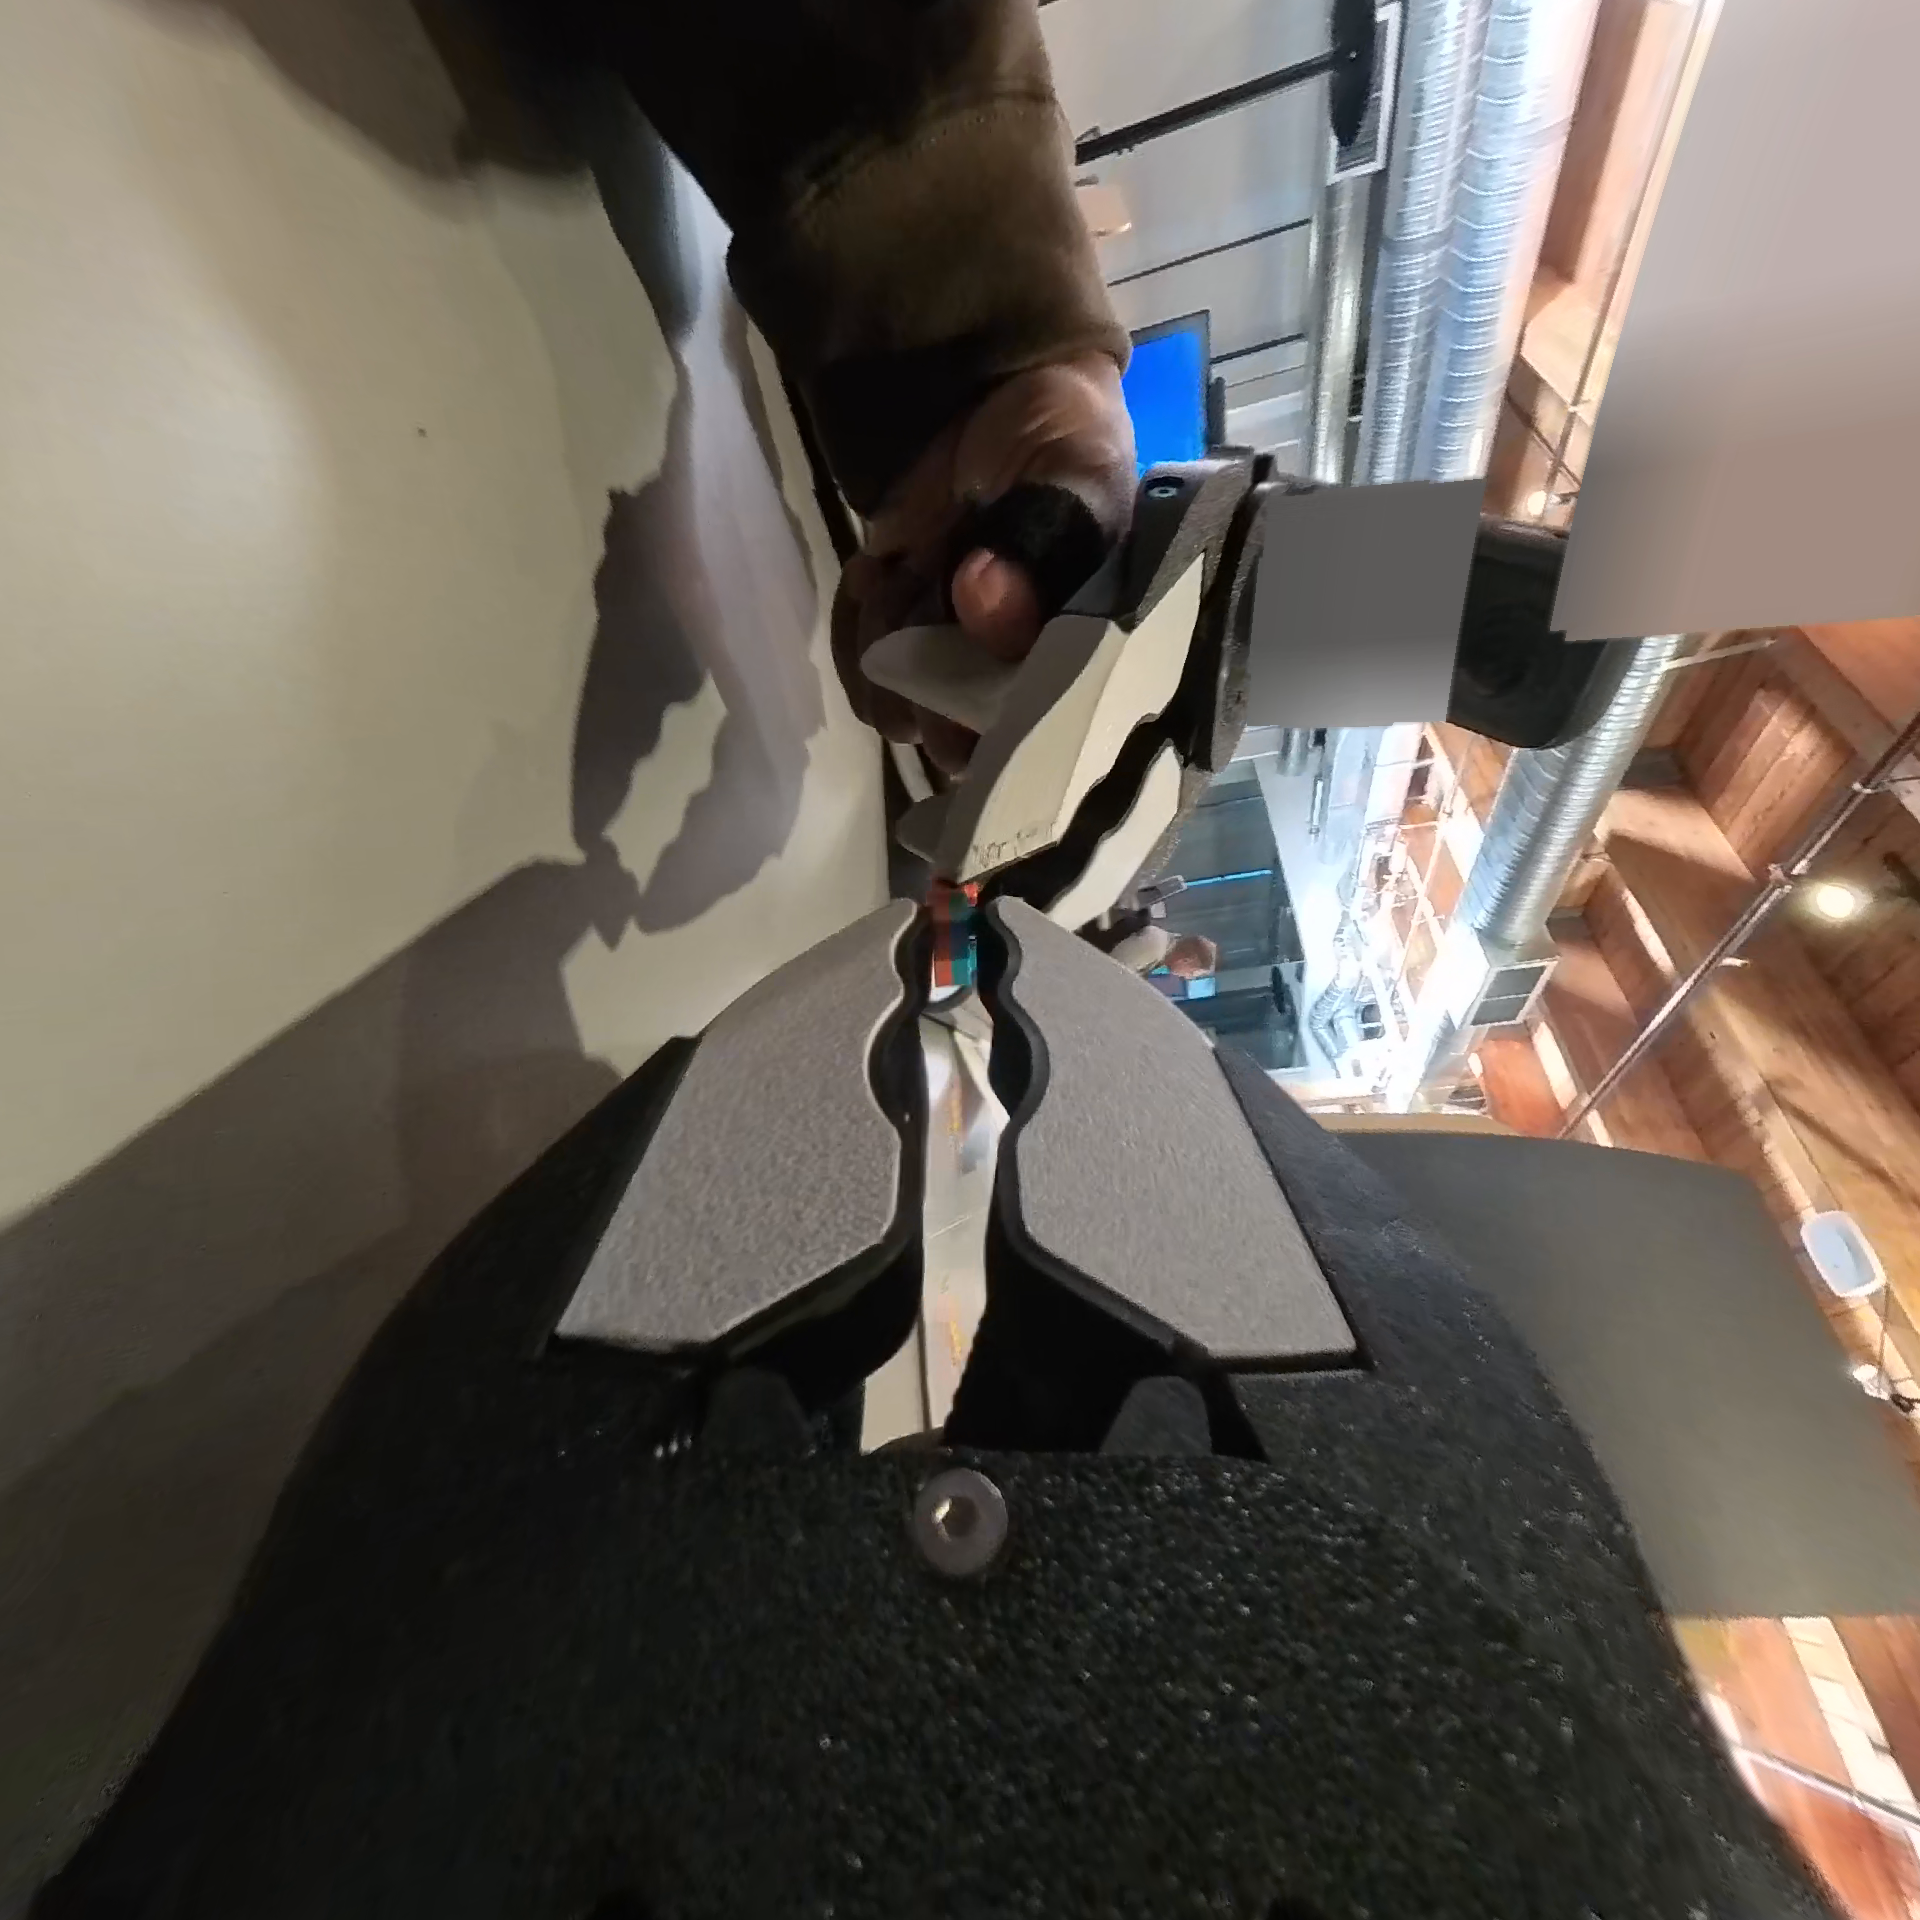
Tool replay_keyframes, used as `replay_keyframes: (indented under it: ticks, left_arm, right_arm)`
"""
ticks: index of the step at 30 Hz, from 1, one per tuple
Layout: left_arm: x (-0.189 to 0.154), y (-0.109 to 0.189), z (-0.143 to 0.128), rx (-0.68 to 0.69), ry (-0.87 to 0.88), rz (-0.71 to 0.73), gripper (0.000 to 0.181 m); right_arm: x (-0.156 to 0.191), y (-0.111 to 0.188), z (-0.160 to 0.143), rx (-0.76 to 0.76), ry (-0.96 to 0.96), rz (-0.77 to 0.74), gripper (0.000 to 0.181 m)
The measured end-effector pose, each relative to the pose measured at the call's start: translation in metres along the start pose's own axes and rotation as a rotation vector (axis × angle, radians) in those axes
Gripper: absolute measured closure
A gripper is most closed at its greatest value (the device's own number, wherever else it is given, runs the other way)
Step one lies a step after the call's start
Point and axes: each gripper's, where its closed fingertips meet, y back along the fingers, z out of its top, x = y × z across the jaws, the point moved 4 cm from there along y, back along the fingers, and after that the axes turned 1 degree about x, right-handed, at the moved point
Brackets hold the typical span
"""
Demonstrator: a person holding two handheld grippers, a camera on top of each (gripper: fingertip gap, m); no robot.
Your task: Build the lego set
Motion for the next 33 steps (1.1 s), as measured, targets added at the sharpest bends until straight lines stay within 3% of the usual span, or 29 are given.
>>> replay_keyframes:
  ticks: [8,14,17,24,28,33]
  left_arm:
    - [0.0,-0.002,-0.001,0.012,-0.016,0.004,0.165]
    - [0.004,0.004,0.005,-0.047,-0.018,0.032,0.165]
    - [0.012,0.011,0.002,-0.038,-0.016,0.099,0.165]
    - [0.033,0.023,-0.007,0.003,-0.046,0.259,0.165]
    - [0.046,0.025,-0.012,0.008,-0.05,0.331,0.165]
    - [0.054,0.026,-0.016,0.007,-0.03,0.368,0.165]
  right_arm:
    - [0.001,0.0,-0.001,0.009,-0.044,0.037,0.173]
    - [-0.008,0.0,-0.006,-0.015,-0.143,-0.045,0.172]
    - [-0.015,0.003,-0.013,-0.017,-0.285,-0.027,0.154]
    - [0.001,0.015,-0.076,0.241,-0.592,0.236,0.149]
    - [0.015,0.018,-0.088,0.322,-0.564,0.301,0.153]
    - [0.017,0.014,-0.097,0.381,-0.55,0.279,0.159]
